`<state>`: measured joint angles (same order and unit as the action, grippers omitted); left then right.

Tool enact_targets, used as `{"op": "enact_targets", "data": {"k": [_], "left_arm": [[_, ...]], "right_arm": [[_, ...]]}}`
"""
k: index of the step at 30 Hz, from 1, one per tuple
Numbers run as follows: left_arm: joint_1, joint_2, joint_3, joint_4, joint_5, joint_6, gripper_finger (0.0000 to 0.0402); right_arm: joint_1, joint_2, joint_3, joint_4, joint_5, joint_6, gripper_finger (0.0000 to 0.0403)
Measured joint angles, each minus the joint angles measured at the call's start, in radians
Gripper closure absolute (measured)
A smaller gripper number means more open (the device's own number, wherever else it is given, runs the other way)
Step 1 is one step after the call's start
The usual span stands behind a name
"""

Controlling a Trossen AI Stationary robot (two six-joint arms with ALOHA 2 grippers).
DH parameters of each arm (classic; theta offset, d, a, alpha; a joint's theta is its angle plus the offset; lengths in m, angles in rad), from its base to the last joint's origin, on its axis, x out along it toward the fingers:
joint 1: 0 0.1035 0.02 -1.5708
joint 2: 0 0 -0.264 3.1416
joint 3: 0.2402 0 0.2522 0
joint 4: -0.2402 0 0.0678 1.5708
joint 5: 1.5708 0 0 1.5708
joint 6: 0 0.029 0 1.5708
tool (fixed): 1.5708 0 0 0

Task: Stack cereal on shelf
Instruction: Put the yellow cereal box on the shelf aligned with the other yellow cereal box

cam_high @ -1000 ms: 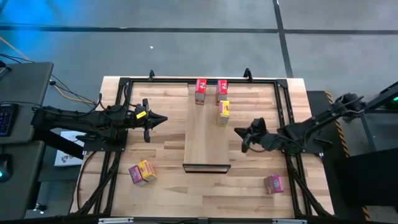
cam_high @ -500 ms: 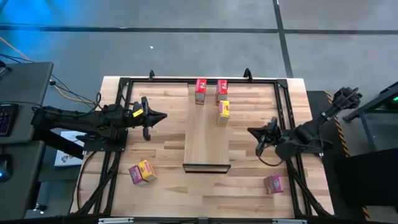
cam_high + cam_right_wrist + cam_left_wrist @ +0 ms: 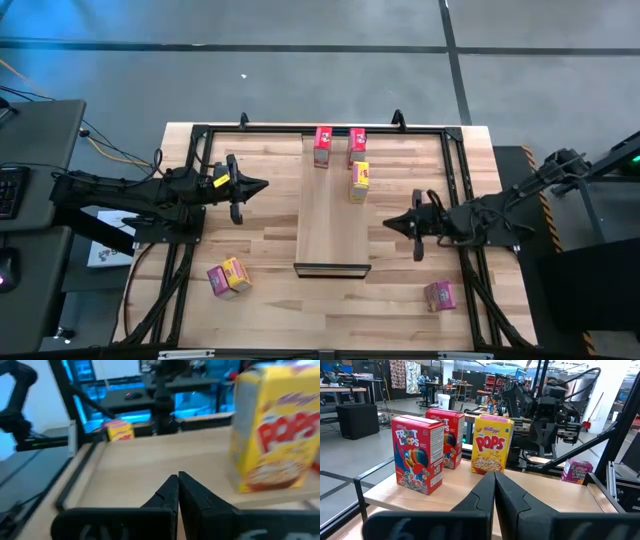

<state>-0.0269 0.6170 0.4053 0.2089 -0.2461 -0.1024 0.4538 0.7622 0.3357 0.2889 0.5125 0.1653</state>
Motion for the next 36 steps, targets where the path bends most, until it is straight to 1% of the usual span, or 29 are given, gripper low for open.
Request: {"op": "enact_targets", "data": {"k": [3, 7, 9, 11, 13, 15, 19, 22, 24, 26, 29, 31, 33, 36], "left_arm": [[0.000, 0.000, 0.000, 0.002, -0.004, 0.001, 0.0398], [0.000, 0.000, 0.000, 0.016, -0.002, 0.002, 0.0398], [0.000, 0.000, 0.000, 0.029, 0.024, 0.001, 0.0391], [0.000, 0.006, 0.000, 0.049, 0.078, 0.001, 0.0375], [0.000, 0.012, 0.000, 0.059, 0.125, 0.004, 0.0350], [0.000, 0.025, 0.000, 0.094, 0.150, 0.024, 0.0317], [0.000, 0.065, 0.000, 0.171, 0.156, 0.035, 0.0241], [0.000, 0.104, 0.000, 0.236, 0.157, 0.035, 0.0185], [0.000, 0.133, 0.000, 0.273, 0.165, 0.036, 0.0152], [0.000, 0.157, 0.011, 0.268, 0.202, 0.048, 0.0129], [-0.005, 0.188, 0.059, 0.207, 0.293, 0.044, 0.0112], [-0.030, 0.204, 0.119, 0.097, 0.338, 0.017, 0.0110], [-0.075, 0.223, 0.200, -0.069, 0.340, 0.005, 0.0110], [-0.172, 0.270, 0.317, -0.348, 0.277, -0.006, 0.0112]], "right_arm": [[-0.037, -0.038, -0.020, 0.010, 0.020, -0.030, 0.0403], [-0.050, -0.118, -0.046, 0.010, 0.044, -0.030, 0.0403], [-0.048, -0.153, -0.058, 0.008, 0.044, -0.017, 0.0403], [-0.047, -0.180, -0.069, 0.010, 0.043, -0.014, 0.0403], [-0.047, -0.200, -0.076, 0.009, 0.043, -0.013, 0.0403], [-0.047, -0.213, -0.077, 0.014, 0.057, -0.013, 0.0403], [-0.047, -0.216, -0.077, 0.045, 0.112, -0.017, 0.0403], [-0.048, -0.213, -0.077, 0.056, 0.127, -0.016, 0.0403], [-0.048, -0.213, -0.077, 0.058, 0.127, -0.016, 0.0403], [-0.048, -0.213, -0.077, 0.062, 0.127, -0.016, 0.0403], [-0.048, -0.213, -0.077, 0.072, 0.127, -0.016, 0.0403], [-0.048, -0.213, -0.077, 0.069, 0.127, -0.016, 0.0403], [-0.048, -0.213, -0.077, 0.063, 0.127, -0.012, 0.0403], [-0.048, -0.213, -0.077, 0.056, 0.127, -0.011, 0.0403]]}}
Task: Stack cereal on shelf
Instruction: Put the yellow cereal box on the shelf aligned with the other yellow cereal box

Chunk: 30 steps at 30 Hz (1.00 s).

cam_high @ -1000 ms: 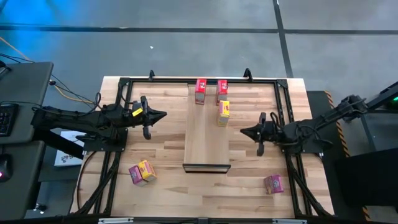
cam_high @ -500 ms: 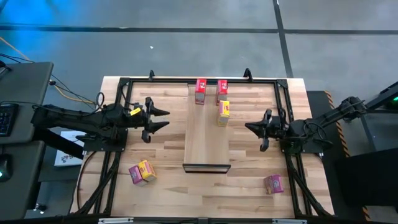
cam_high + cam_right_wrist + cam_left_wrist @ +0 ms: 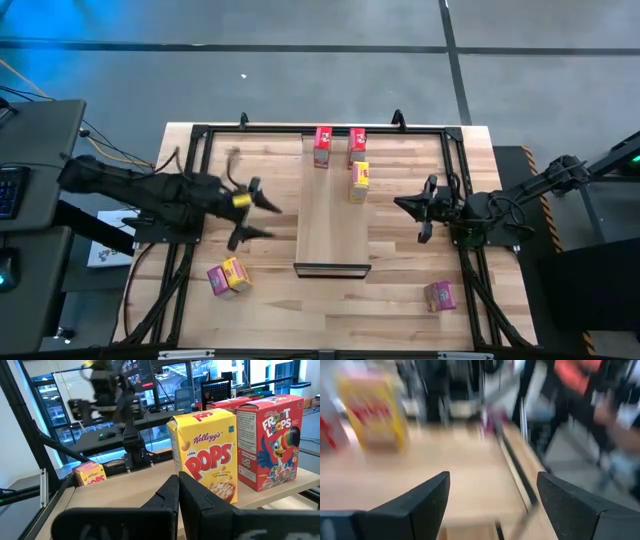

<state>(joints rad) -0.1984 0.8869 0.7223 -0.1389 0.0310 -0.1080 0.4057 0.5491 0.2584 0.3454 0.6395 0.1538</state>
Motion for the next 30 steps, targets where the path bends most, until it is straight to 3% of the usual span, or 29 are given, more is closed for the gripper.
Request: {"op": "enact_targets", "data": {"k": [7, 15, 19, 30], "left_arm": [[-0.282, 0.153, 0.125, -0.395, -0.117, -0.050, 0.0112], [-0.508, 0.246, 0.149, -0.476, -0.161, 0.006, 0.0112], [-0.566, 0.253, 0.155, -0.482, -0.250, 0.007, 0.0112], [-0.584, 0.254, 0.155, -0.693, -0.255, -0.073, 0.0113]], "right_arm": [[0.000, 0.000, 0.000, -0.007, 0.006, -0.005, 0.0403], [0.000, 0.000, 0.000, -0.012, 0.006, 0.000, 0.0403], [0.000, 0.000, 0.000, -0.013, 0.006, 0.002, 0.0403], [0.000, 0.000, 0.000, -0.022, 0.005, 0.006, 0.0403]]}}
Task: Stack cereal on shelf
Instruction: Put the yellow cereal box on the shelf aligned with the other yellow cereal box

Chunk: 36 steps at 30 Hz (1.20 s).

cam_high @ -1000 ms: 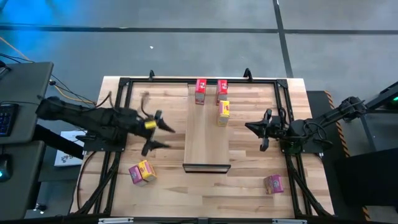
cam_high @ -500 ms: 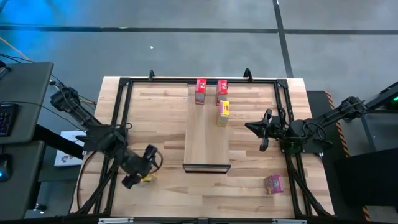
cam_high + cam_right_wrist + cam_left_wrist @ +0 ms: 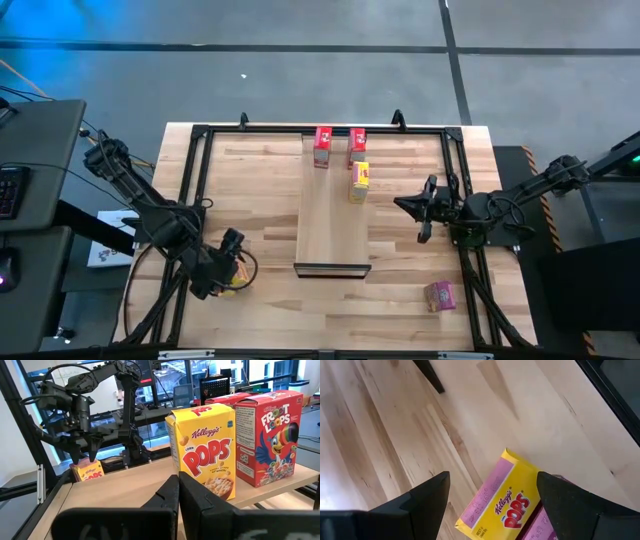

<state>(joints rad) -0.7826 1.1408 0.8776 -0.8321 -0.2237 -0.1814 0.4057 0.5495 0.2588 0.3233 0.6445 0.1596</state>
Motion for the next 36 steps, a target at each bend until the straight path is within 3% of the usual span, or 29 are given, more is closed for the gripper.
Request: {"op": "enact_targets", "data": {"k": [14, 24, 36], "left_arm": [[0.000, 0.000, 0.000, -0.003, 0.088, -0.054, 0.0113], [0.011, 0.000, 0.000, -0.040, 0.080, 0.037, 0.0113], [0.023, 0.000, 0.000, -0.039, 0.095, 0.000, 0.0113]], "right_arm": [[0.000, 0.000, 0.000, -0.019, -0.001, 0.024, 0.0402], [0.000, 0.000, 0.000, -0.036, 0.002, 0.052, 0.0402], [0.000, 0.000, 0.000, -0.050, 0.002, 0.073, 0.0402]]}}
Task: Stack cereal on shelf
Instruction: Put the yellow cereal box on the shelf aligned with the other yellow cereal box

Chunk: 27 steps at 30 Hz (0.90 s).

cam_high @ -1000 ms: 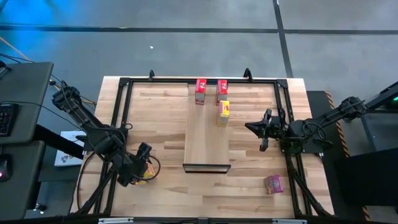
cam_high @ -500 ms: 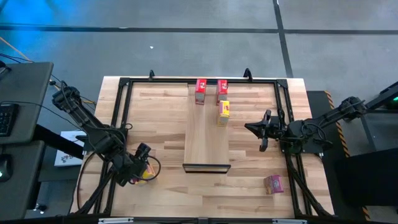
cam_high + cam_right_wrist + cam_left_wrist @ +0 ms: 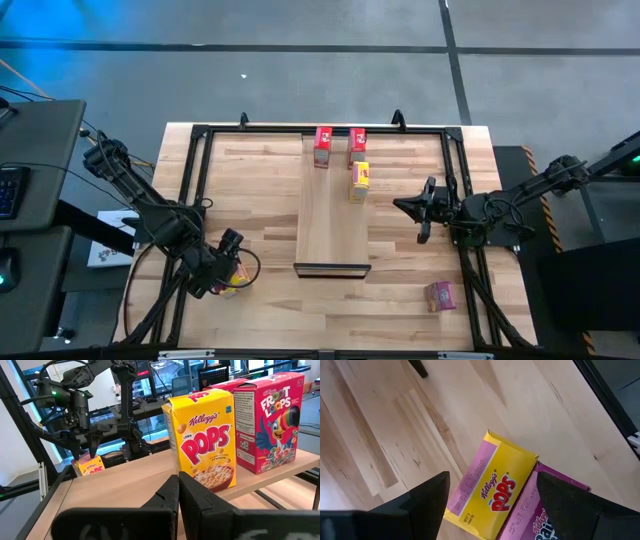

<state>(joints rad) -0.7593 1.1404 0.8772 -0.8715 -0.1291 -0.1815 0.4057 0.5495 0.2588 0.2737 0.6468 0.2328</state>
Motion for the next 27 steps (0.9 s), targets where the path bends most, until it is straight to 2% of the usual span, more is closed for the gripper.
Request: {"op": "enact_targets", "data": {"k": [20, 27], "left_arm": [[0.000, -0.001, 0.000, -0.050, 0.078, -0.001, 0.0113], [0.000, -0.001, 0.000, -0.050, 0.077, 0.001, 0.0113]], "right_arm": [[0.000, 0.000, 0.000, -0.001, 0.000, 0.002, 0.0402], [0.000, 0.001, 0.000, -0.001, 0.001, 0.002, 0.0402]]}}
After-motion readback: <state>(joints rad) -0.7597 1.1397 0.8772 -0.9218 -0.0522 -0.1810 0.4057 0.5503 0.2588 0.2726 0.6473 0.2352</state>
